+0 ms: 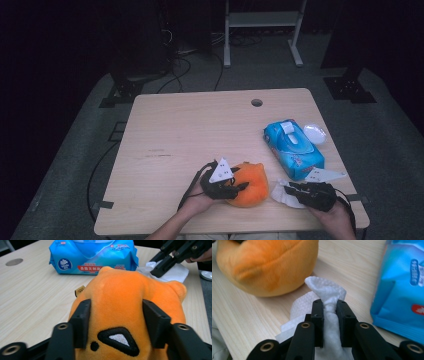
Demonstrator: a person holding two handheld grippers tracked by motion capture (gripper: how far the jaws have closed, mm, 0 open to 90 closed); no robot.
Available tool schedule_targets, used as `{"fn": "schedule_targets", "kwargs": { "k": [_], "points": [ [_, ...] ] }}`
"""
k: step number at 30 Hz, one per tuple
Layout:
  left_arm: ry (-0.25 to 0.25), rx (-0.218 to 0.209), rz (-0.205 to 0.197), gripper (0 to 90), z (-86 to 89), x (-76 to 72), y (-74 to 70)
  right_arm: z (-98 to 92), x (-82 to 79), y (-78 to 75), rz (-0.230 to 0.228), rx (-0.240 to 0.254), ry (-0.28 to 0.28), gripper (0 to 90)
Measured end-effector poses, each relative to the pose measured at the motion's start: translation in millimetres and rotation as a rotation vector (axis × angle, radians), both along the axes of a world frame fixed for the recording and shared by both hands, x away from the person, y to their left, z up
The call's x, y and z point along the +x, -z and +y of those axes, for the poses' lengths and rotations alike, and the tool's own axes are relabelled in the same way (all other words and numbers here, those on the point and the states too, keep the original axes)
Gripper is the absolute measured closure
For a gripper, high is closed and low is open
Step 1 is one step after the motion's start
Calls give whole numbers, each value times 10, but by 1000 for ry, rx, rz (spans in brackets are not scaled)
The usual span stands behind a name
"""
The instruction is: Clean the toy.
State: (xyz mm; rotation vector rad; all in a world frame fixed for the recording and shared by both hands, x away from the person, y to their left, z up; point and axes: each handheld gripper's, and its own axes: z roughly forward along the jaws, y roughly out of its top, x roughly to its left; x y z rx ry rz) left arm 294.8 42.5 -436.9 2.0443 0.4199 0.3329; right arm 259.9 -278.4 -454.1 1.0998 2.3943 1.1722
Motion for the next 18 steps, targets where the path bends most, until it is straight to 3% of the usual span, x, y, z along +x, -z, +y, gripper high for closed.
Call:
{"fn": "schedule_targets", "kwargs": {
  "k": [3, 9, 12, 18],
  "points": [
    [-19, -15, -18, 537, 4, -26, -26, -27, 14, 22, 5, -4, 9, 716],
    [-36, -27, -45, 582, 22, -42, -85, -84, 56, 17, 8, 62, 26, 545],
    [-54, -32, -44, 586, 54, -7, -87, -115, 70, 30, 14, 93, 28, 520],
    [-87, -40, -42, 586, 132, 65, -103, -113, 68, 33, 14, 101, 27, 486]
  ]
}}
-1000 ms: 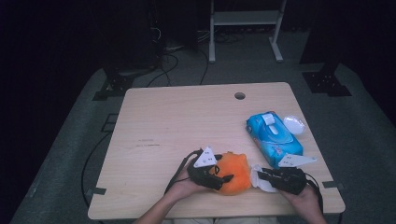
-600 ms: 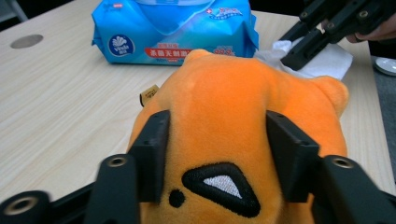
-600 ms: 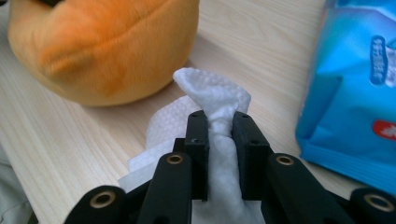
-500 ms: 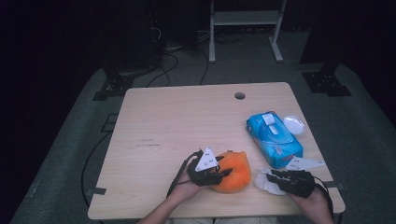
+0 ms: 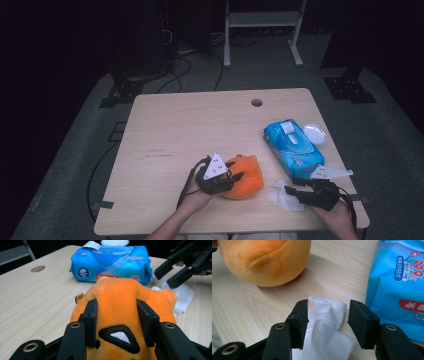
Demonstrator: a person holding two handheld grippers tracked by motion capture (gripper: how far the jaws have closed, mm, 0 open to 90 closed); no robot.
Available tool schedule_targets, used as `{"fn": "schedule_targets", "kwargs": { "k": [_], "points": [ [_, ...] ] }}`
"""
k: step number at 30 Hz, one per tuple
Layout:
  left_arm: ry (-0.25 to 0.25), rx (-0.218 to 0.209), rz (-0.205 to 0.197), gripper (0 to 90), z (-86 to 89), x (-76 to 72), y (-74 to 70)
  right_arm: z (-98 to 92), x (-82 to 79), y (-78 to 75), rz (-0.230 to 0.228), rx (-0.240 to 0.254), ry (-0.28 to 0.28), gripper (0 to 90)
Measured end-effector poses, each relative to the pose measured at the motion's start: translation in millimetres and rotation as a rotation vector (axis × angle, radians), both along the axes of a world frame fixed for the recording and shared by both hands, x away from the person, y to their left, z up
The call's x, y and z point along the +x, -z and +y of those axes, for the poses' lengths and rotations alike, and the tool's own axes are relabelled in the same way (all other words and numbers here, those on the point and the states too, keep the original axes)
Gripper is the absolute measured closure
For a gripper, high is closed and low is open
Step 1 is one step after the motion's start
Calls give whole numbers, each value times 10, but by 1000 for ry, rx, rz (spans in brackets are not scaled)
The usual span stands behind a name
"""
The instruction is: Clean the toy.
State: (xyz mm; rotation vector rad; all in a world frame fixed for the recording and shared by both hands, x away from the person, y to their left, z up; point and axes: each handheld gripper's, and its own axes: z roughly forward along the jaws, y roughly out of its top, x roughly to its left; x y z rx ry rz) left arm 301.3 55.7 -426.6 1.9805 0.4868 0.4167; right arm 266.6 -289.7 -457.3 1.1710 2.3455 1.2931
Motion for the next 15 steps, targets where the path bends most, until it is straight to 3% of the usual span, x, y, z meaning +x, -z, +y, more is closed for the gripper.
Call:
{"fn": "schedule_targets", "kwargs": {
  "k": [7, 15],
  "points": [
    [-53, -10, -9, 586, 100, 143, -63, 38, -12, -19, -11, -1, -2, 466],
    [-121, 5, -32, 586, 176, 383, -109, 58, 14, -15, -13, -6, 2, 444]
  ]
}}
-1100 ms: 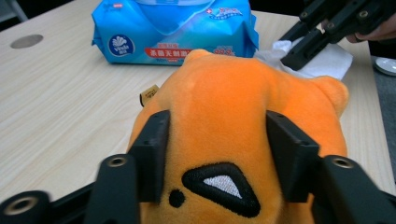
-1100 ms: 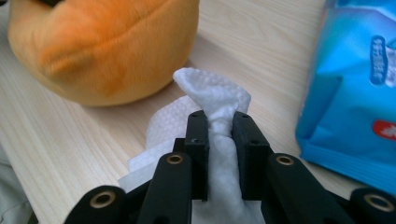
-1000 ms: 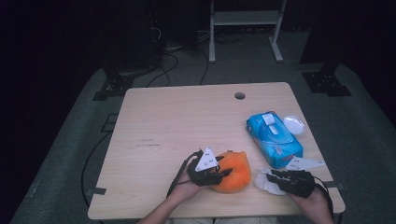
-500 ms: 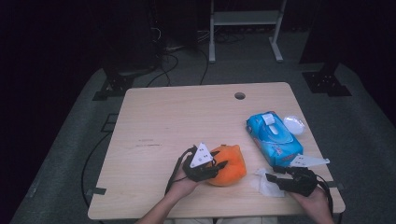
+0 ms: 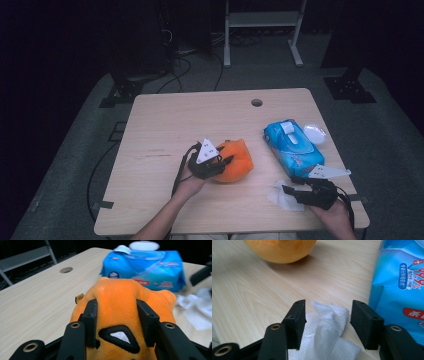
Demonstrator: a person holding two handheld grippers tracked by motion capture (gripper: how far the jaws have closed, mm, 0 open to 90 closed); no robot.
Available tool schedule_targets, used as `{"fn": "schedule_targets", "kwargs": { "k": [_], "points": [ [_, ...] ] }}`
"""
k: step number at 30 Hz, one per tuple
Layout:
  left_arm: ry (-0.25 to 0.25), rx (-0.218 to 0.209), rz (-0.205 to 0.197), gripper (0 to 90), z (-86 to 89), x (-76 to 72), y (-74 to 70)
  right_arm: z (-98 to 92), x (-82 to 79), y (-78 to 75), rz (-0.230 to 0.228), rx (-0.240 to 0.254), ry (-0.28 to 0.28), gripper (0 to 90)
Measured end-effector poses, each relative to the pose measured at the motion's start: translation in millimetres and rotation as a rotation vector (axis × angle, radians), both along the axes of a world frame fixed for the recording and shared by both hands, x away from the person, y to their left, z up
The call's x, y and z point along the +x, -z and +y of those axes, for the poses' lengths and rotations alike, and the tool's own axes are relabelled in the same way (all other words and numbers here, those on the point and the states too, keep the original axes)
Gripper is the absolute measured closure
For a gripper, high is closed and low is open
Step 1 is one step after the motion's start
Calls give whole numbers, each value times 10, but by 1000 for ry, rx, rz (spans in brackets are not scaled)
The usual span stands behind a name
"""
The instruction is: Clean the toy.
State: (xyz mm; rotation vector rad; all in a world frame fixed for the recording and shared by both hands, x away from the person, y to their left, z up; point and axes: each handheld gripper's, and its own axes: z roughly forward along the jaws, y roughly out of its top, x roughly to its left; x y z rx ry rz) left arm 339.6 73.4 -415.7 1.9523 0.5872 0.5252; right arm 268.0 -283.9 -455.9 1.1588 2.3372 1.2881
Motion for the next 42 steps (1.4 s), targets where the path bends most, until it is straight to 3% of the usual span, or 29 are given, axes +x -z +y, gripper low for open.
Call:
{"fn": "schedule_targets", "kwargs": {
  "k": [7, 9, 11, 15, 20, 28, 31, 42],
  "points": [
    [-37, 22, -3, 579, 2, 121, 21, -6, -9, -6, -7, -1, -1, 428],
    [-39, 34, 11, 564, -1, 155, 53, -6, -7, -9, -7, 0, 0, 422],
    [-30, 42, 43, 499, -15, 181, 97, 0, -4, -6, -5, 1, 0, 419],
    [-34, 24, 44, 352, 1, 166, 44, 19, 8, -5, 2, -2, 0, 410],
    [-38, -2, 38, 271, 58, 127, -52, 38, -4, -7, 0, -9, -2, 406],
    [-48, -20, 53, 225, 198, 44, -92, 17, -8, -13, -2, -11, 13, 401],
    [-53, -45, 60, 213, 256, 25, -91, 8, -7, -13, -2, -11, 16, 398],
    [-73, -58, 70, 199, 451, -45, -96, -26, -11, -14, -2, -1, 26, 390]
  ]
}}
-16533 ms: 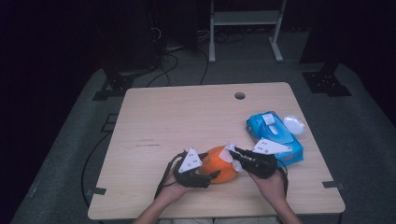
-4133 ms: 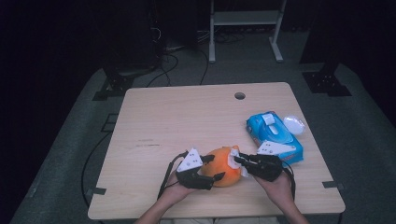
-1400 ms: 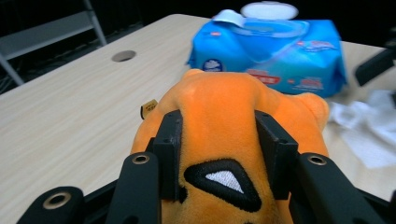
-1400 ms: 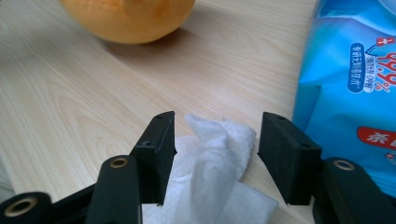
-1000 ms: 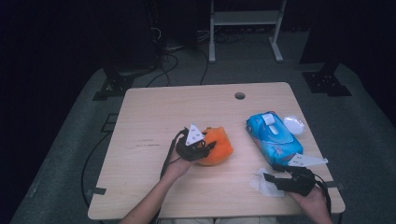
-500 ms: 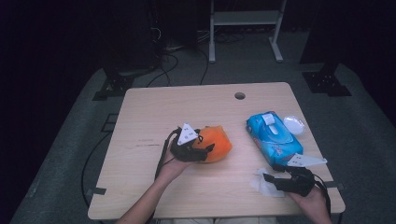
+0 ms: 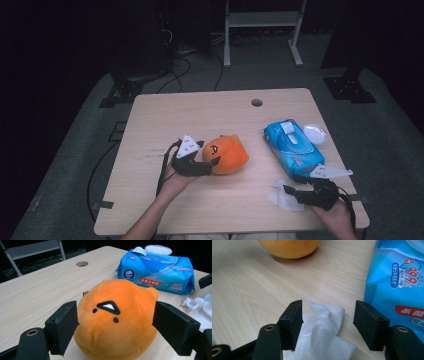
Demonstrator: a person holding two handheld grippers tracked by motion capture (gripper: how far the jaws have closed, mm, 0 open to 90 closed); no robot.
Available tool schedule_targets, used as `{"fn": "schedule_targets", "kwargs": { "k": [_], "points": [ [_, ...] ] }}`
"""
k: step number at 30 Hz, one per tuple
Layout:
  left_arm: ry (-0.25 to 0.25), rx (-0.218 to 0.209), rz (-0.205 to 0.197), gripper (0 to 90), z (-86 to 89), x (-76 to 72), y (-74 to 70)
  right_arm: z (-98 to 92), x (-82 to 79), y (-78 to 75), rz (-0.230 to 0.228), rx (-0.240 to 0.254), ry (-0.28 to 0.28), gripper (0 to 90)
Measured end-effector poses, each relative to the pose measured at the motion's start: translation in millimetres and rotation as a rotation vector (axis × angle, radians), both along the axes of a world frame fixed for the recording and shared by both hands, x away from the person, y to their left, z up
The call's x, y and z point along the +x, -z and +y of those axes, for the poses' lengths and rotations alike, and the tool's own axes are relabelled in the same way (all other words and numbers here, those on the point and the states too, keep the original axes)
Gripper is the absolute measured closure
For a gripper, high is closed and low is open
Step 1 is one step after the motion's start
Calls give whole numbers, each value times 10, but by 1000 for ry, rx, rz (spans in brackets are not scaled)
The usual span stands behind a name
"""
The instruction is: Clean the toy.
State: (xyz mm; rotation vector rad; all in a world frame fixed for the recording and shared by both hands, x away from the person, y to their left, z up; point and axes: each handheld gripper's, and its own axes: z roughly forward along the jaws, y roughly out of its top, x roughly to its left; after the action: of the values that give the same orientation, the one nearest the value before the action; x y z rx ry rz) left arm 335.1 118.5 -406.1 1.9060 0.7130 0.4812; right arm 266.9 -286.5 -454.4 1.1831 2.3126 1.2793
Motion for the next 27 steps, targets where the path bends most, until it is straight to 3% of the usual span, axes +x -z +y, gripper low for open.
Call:
{"fn": "schedule_targets", "kwargs": {
  "k": [12, 27],
  "points": [
    [-23, -5, 9, 183, 195, -118, 14, -8, -6, -6, -2, 6, -1, 382],
    [-67, 4, 37, 179, 475, -221, 159, -11, -7, -5, -6, 0, 0, 381]
  ]
}}
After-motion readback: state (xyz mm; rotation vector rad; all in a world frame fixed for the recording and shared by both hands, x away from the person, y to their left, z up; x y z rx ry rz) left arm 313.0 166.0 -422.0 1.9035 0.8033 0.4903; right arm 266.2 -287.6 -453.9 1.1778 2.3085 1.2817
